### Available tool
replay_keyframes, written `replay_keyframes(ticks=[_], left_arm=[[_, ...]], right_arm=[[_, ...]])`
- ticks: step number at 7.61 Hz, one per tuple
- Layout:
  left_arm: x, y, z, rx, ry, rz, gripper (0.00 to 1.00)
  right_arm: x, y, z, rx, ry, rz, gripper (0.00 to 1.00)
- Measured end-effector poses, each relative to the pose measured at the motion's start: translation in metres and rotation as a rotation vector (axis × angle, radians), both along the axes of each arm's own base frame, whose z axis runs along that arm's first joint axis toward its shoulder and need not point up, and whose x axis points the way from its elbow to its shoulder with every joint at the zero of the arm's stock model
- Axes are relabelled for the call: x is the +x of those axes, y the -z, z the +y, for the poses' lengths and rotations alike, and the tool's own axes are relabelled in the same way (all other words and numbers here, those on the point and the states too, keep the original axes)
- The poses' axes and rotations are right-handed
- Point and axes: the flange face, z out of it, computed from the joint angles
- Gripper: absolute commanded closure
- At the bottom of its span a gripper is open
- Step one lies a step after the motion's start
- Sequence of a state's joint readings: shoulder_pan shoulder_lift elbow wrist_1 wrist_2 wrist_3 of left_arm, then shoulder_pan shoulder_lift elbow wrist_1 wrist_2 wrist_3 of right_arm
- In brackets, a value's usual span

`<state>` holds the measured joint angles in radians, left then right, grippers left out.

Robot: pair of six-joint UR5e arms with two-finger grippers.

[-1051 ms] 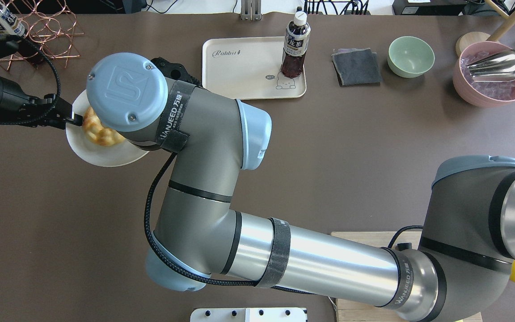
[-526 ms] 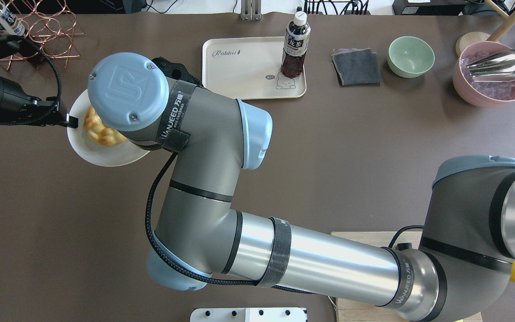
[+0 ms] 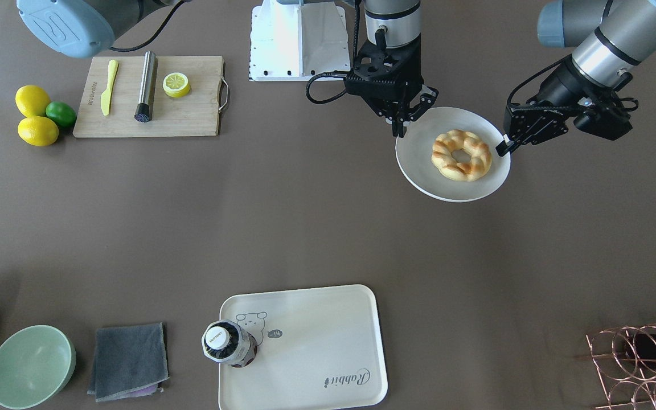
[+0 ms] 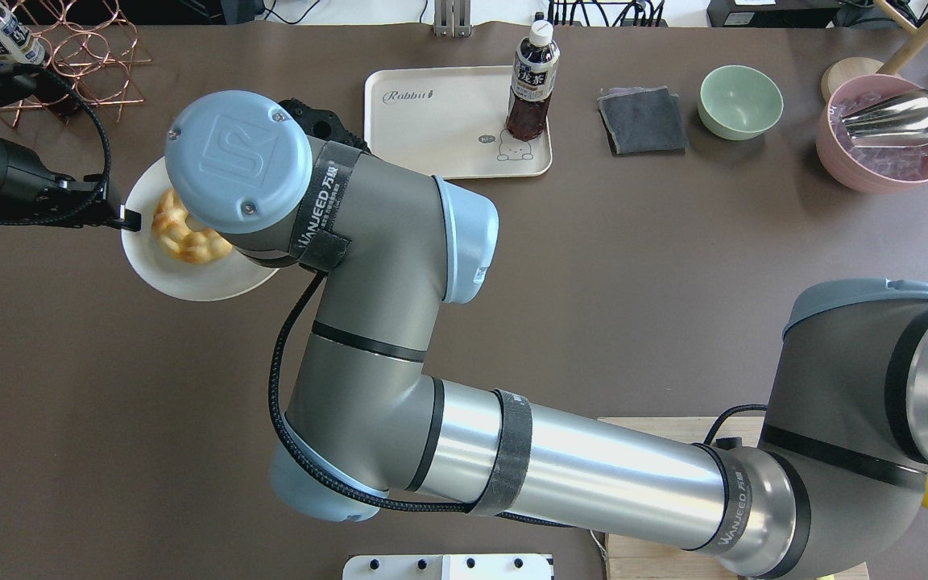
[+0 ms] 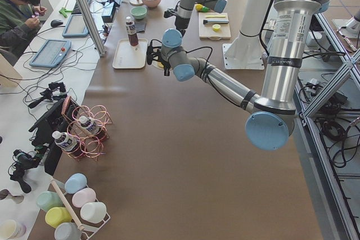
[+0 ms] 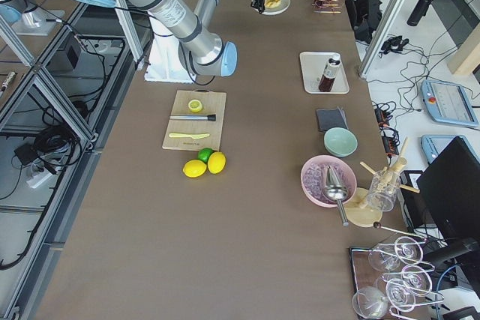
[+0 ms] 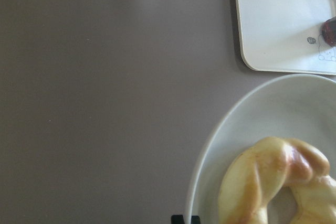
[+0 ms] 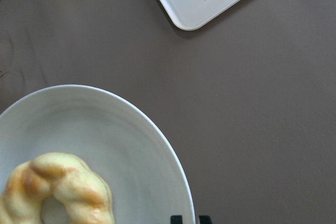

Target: Place donut on tray

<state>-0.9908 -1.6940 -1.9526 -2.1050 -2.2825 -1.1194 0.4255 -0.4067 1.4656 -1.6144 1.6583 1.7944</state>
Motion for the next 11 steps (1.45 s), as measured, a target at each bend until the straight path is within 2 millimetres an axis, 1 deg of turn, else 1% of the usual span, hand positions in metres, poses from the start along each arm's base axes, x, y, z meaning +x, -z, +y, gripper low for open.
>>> replay_keyframes(ticks=[1,2,3,4,5,6,7,8,9,10,11], left_arm=[[0.001,-0.003,-0.001,-0.008,0.000,-0.004,1.00],[0.003,-0.008,-0.004,-0.023,0.001,-0.010,1.00],[0.009,-0.010,-0.014,-0.053,0.012,-0.012,1.00],[0.022,-0.010,-0.035,-0.119,0.042,-0.006,1.00],[0.042,-0.004,-0.065,-0.221,0.088,0.009,1.00],[0.064,0.006,-0.098,-0.339,0.139,0.028,1.00],[0.084,0.014,-0.126,-0.457,0.193,0.041,1.00],[0.109,0.023,-0.148,-0.549,0.263,0.046,1.00],[0.144,0.037,-0.162,-0.610,0.346,0.047,1.00],[0.184,0.059,-0.169,-0.643,0.419,0.057,1.00],[0.216,0.081,-0.172,-0.664,0.470,0.070,1.00]], right_arm=[[0.007,0.000,-0.002,0.005,-0.005,-0.008,0.00],[0.019,-0.003,-0.005,0.011,-0.009,-0.016,0.00],[0.036,-0.016,-0.008,0.028,-0.006,-0.020,0.00],[0.064,-0.042,-0.016,0.067,0.023,-0.013,0.00],[0.098,-0.078,-0.036,0.097,0.069,0.012,0.00],[0.132,-0.119,-0.063,0.138,0.129,0.056,0.00],[0.166,-0.165,-0.092,0.185,0.198,0.113,0.00],[0.200,-0.210,-0.116,0.227,0.261,0.166,0.00],[0.236,-0.255,-0.137,0.260,0.316,0.216,0.00],[0.278,-0.303,-0.155,0.292,0.378,0.260,0.00],[0.320,-0.346,-0.167,0.314,0.435,0.283,0.00]])
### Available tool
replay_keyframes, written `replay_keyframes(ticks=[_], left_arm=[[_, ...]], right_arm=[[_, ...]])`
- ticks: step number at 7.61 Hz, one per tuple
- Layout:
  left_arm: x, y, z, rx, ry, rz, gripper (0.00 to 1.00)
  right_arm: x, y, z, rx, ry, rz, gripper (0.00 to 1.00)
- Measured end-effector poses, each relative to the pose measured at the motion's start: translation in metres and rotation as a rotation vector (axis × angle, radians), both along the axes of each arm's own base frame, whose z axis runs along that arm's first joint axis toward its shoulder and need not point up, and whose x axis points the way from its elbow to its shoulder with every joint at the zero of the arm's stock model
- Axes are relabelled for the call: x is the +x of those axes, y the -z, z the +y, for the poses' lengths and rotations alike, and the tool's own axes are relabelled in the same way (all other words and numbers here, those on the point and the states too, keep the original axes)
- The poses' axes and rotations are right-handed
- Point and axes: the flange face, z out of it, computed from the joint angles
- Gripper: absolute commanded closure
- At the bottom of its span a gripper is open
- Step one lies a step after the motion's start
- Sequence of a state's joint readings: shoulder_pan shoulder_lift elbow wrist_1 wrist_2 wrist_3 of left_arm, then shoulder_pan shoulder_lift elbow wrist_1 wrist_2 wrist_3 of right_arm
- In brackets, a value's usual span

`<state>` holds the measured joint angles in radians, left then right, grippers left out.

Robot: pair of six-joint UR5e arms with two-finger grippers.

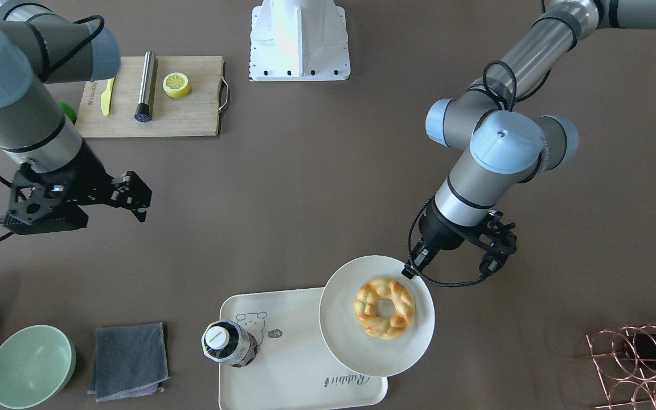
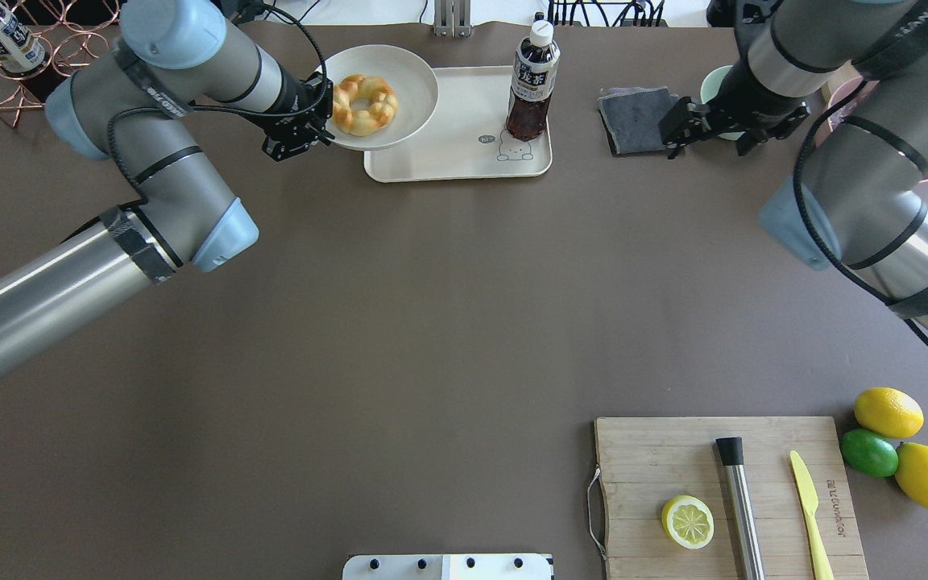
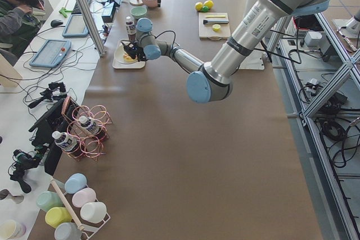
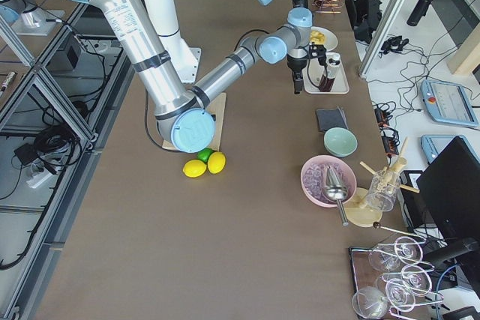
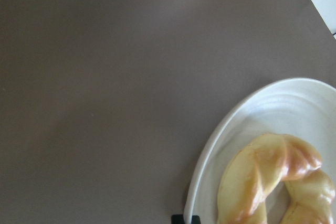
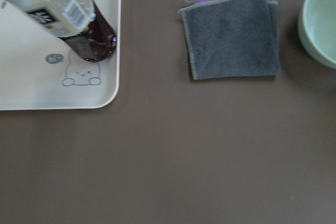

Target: Place donut on tray

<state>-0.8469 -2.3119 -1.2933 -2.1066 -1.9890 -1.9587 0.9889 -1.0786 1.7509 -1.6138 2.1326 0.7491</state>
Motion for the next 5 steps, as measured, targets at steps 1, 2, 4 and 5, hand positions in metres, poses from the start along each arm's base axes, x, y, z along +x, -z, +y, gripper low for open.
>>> replay_keyframes(ticks=[1,2,4,5], left_arm=[[0.028,0.019,-0.003,-0.015,0.046,0.000,1.00],[0.054,0.032,-0.006,-0.026,0.086,0.001,1.00],[0.102,0.053,-0.018,-0.048,0.142,-0.011,1.00],[0.120,0.052,-0.025,-0.052,0.160,-0.031,1.00]], right_arm=[[0.041,-0.040,-0.006,0.017,0.051,0.017,0.00],[0.077,-0.074,-0.006,0.030,0.093,0.025,0.00],[0.131,-0.128,0.001,0.049,0.150,0.034,0.00],[0.148,-0.146,0.004,0.053,0.171,0.034,0.00]])
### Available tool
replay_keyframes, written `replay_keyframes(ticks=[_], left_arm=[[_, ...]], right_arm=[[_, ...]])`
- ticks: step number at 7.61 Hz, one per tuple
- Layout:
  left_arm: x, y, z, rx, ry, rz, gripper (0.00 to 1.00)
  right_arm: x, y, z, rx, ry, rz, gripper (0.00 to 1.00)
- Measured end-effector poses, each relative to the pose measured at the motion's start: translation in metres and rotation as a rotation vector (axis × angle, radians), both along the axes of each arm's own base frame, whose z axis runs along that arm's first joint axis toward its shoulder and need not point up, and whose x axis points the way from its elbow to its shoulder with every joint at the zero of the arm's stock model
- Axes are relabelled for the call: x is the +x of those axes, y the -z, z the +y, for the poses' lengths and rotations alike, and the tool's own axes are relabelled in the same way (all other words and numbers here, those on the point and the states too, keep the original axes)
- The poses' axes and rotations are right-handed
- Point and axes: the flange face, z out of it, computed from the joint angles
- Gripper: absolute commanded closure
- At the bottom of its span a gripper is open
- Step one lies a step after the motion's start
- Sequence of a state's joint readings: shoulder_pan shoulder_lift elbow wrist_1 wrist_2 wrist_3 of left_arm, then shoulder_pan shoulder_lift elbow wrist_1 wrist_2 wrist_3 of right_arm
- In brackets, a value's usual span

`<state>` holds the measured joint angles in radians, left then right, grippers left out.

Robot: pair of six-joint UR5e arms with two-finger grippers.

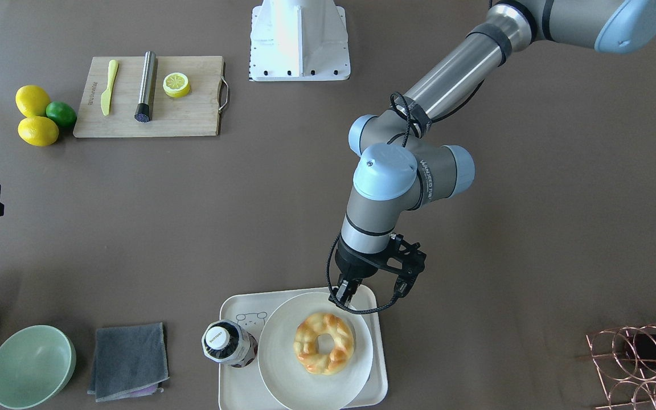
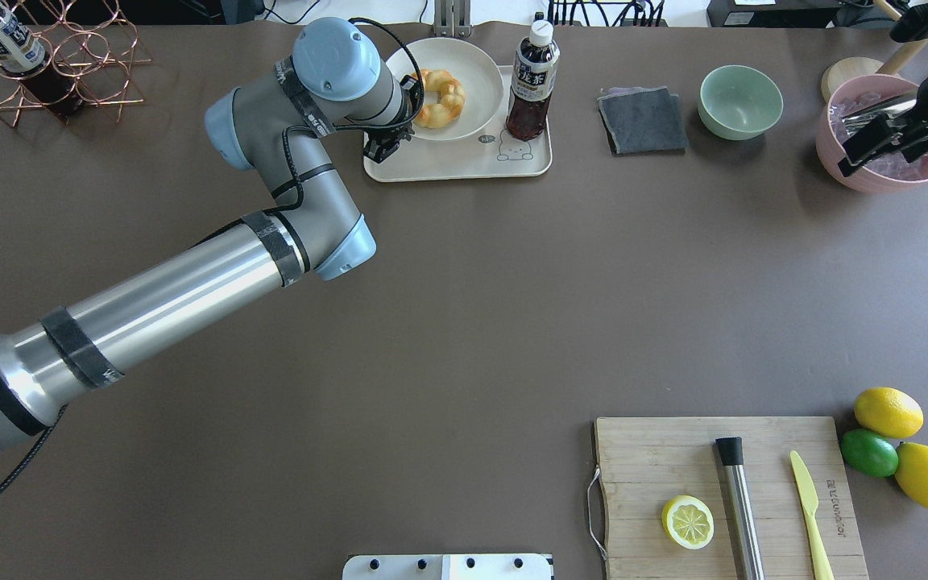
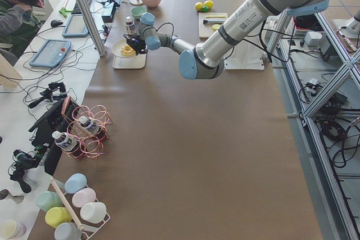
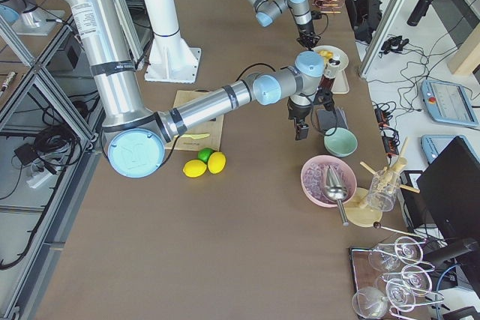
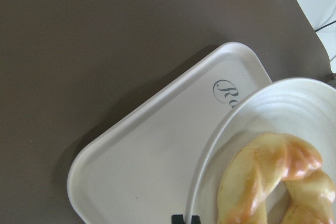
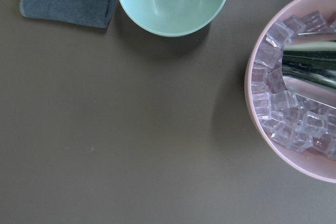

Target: Place donut on tray

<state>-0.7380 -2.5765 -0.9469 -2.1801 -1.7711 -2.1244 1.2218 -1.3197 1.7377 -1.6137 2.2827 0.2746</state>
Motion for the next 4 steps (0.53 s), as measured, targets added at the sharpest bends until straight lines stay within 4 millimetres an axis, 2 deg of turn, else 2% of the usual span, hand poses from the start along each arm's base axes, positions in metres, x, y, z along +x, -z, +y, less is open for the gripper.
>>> replay_keyframes(ticks=[1,2,3,4], left_arm=[[0.011,-0.006,-0.004,-0.001,0.009,-0.015,1.00],[0.017,-0.015,-0.008,0.000,0.018,-0.031,0.13],[0.018,-0.019,-0.011,0.018,0.012,-0.049,0.02],[0.019,-0.019,-0.011,0.097,-0.043,-0.087,0.02]], right_arm=[[0.012,-0.014,0.003,0.007,0.018,0.002,0.00],[0.022,-0.025,0.004,0.012,0.032,0.003,0.00],[0.029,-0.035,0.004,0.016,0.045,0.005,0.00],[0.039,-0.045,0.002,0.022,0.057,0.004,0.00]])
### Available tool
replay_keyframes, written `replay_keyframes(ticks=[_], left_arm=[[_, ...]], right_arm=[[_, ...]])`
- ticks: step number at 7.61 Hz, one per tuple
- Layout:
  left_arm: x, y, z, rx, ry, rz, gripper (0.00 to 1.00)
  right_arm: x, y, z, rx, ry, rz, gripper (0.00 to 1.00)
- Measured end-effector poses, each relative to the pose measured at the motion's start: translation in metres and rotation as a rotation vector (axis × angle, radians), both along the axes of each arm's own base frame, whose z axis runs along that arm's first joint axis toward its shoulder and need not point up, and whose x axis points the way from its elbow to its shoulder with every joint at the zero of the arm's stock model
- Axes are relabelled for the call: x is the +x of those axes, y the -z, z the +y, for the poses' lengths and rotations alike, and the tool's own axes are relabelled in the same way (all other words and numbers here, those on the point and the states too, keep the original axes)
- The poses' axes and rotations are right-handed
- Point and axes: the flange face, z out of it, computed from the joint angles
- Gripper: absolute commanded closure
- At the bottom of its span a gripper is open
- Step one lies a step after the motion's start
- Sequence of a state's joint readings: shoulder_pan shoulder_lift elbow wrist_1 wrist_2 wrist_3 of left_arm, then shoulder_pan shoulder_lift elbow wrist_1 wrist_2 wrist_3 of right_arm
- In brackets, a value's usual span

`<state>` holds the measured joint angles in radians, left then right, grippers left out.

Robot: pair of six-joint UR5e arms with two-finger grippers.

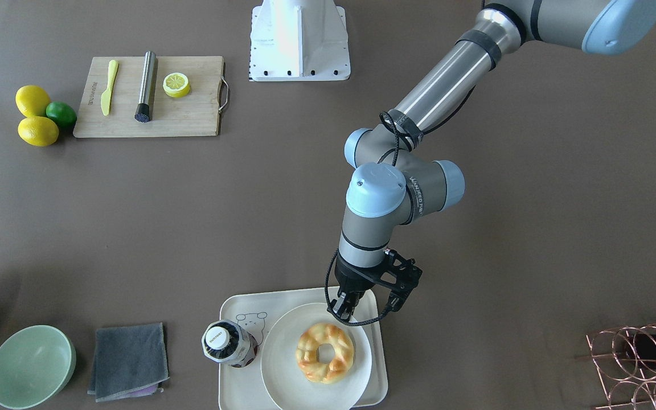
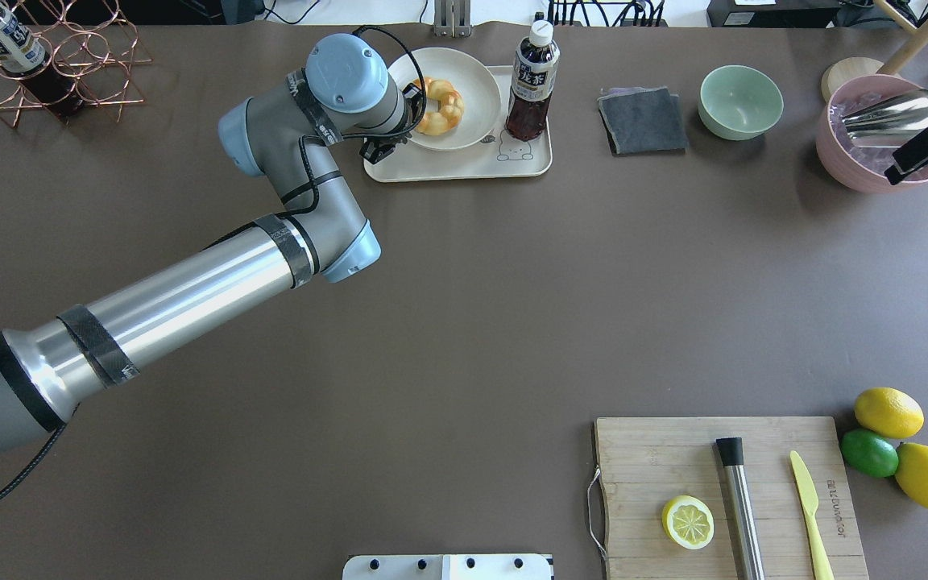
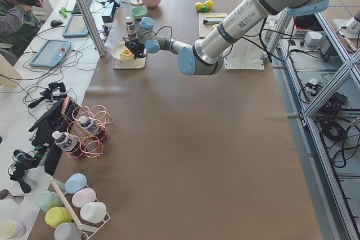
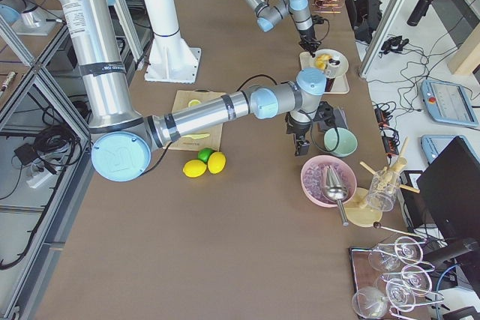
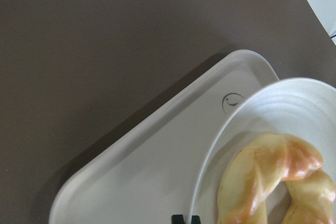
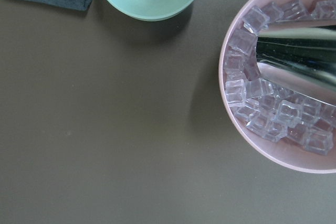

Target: Place donut on tray

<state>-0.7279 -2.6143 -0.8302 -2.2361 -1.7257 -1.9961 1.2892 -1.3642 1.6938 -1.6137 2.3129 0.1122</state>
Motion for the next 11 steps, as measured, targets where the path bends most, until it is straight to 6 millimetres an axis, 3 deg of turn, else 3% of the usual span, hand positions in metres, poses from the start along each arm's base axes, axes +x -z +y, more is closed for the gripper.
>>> replay_keyframes(ticks=[2,3,5,6,8,11], left_arm=[[-0.012,0.001,0.009,0.100,-0.083,-0.005,0.02],[-0.032,-0.009,0.022,0.140,-0.133,0.007,0.02],[-0.097,-0.048,0.045,0.156,-0.272,0.021,0.02],[-0.146,-0.080,0.056,0.191,-0.367,0.008,0.02],[-0.259,-0.163,0.070,0.301,-0.515,-0.054,0.02],[-0.421,-0.306,0.107,0.452,-0.662,-0.221,0.02]], right_arm=[[0.027,-0.026,-0.005,0.000,0.011,-0.001,0.00],[0.044,-0.043,-0.003,-0.004,0.012,0.003,0.00],[0.080,-0.085,0.007,-0.021,0.014,0.018,0.00],[0.102,-0.109,0.019,-0.046,0.000,0.026,0.00],[0.146,-0.148,0.050,-0.106,-0.065,0.030,0.00],[0.187,-0.167,0.073,-0.139,-0.137,0.037,0.00]])
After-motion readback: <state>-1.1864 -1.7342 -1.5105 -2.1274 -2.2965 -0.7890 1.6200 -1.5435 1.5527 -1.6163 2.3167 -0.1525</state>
